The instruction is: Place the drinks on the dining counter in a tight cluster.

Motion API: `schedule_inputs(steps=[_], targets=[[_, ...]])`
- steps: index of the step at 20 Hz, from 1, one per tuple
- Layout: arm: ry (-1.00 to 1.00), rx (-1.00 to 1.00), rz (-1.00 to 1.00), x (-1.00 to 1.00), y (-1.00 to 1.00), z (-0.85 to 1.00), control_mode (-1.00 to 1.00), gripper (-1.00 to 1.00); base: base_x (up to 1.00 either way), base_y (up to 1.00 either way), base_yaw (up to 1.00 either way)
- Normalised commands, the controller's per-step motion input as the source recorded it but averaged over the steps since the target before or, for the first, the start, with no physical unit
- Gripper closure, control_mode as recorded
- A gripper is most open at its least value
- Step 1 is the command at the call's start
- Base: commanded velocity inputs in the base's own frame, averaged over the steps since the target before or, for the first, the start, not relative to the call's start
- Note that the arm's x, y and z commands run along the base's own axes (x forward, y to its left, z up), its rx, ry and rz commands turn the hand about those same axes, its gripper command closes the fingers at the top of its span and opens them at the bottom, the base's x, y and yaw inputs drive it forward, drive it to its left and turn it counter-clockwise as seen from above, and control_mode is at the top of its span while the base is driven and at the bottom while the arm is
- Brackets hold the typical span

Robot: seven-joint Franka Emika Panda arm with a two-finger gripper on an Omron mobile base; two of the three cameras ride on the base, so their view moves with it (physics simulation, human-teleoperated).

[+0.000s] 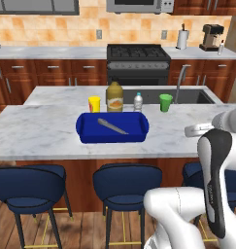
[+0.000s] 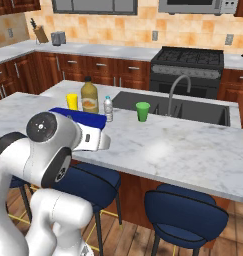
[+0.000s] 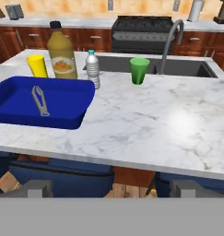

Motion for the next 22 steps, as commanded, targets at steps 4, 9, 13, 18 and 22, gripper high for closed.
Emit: schedule_inputs(steps=[4,9,13,18,22], targets=[[0.00,0.00,0.00,0.00,0.00,0.00,-1.00,-1.00,0.00,0.00,0.00],[0.00,0.00,0.00,-0.07,0.01,0.00,1.00,-1.00,-0.20,0.00,-0.03],[0.00,0.00,0.00,0.00,0.00,0.00,1.00,-1.00,-0.62,-0.01,-0.09],[0.00,0.00,0.00,0.00,0.00,0.00,1.00,-1.00,-0.60,-0.13,-0.09],[0.00,0.00,0.00,0.00,0.00,0.00,1.00,-1.00,-0.18,-0.52,-0.31]])
